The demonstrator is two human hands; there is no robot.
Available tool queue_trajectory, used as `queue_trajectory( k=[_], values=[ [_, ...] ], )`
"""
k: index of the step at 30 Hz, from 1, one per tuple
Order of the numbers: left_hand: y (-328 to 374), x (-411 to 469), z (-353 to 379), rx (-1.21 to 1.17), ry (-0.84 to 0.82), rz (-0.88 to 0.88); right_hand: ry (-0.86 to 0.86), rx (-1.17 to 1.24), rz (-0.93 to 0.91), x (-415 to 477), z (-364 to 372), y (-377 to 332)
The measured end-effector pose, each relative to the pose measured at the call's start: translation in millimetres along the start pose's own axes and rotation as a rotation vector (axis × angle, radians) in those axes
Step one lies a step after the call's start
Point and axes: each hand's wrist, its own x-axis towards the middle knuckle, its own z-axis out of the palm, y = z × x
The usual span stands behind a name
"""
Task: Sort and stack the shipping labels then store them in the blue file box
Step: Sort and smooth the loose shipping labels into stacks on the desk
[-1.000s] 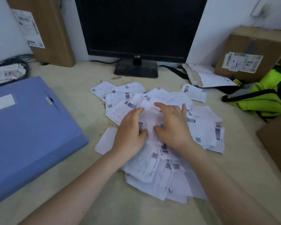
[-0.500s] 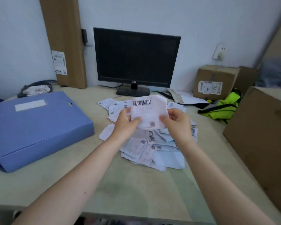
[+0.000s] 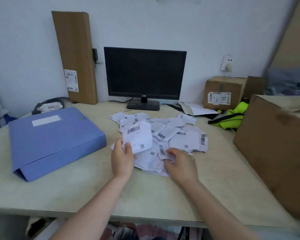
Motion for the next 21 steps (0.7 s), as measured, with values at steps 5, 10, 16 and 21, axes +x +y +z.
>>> queue_trajectory(
  k=[5,10,16,21],
  values=[
    [0,-1,3,0.046,0.013,0.028,0.101,-0.008,-0.086,2,5,3],
    [1,-2,4,0.057,0.013,0.03,0.088,0.092,-0.128,-1,1,2],
    [9,-6,5,0.15,0.0,0.059,0.354,0.275,-0.143,-7,-6,1],
    [3,-4,6,0.185,-0.003,0.106,0.391,0.151,0.134,13,-14,12]
  ],
)
